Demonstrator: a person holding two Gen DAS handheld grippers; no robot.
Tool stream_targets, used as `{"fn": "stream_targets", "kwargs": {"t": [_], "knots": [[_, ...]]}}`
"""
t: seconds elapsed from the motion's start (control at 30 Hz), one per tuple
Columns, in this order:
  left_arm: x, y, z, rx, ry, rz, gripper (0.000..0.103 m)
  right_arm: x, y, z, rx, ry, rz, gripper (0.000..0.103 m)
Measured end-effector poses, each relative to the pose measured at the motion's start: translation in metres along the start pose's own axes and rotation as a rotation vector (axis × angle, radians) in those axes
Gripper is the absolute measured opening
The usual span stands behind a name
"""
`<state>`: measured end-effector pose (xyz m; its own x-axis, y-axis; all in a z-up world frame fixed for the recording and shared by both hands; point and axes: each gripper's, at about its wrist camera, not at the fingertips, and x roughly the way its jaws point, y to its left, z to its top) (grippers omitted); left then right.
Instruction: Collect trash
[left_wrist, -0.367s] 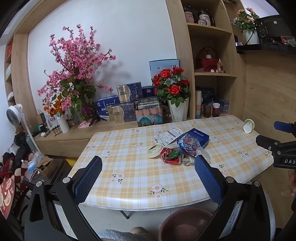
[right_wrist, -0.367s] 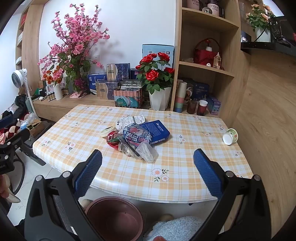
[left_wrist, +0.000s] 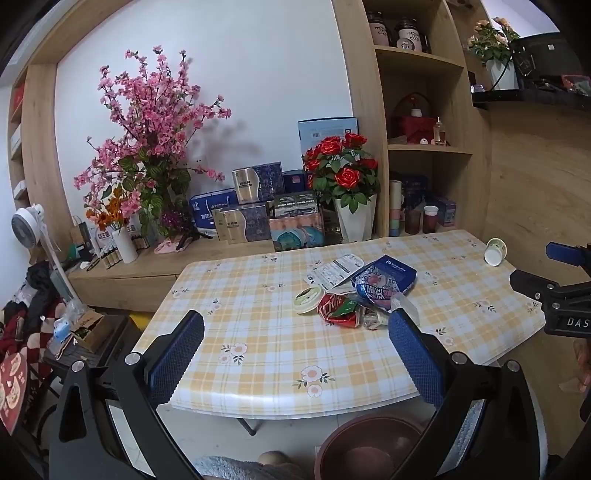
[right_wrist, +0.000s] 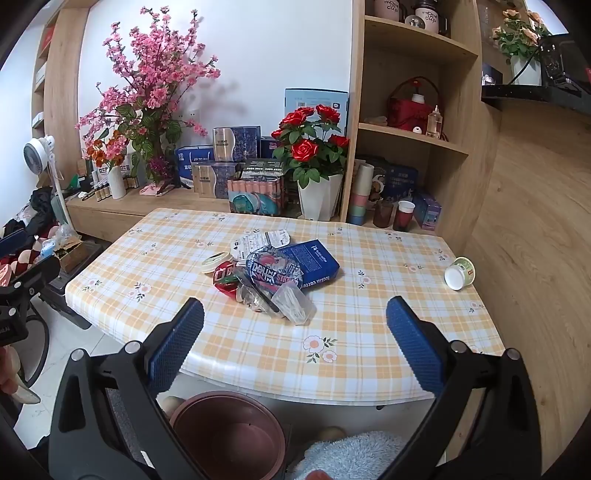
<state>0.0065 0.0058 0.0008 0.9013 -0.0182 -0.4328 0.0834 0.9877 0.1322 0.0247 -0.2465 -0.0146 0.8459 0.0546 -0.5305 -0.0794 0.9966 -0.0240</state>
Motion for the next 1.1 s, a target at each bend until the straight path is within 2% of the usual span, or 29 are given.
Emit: {"fn": "stream_targets", "kwargs": {"t": [1.1], "knots": [[0.002, -0.007, -0.006, 0.008, 0.002, -0.006, 0.098, 0.001, 0.002, 0.000, -0.003, 0.002, -0.003, 0.097]]}}
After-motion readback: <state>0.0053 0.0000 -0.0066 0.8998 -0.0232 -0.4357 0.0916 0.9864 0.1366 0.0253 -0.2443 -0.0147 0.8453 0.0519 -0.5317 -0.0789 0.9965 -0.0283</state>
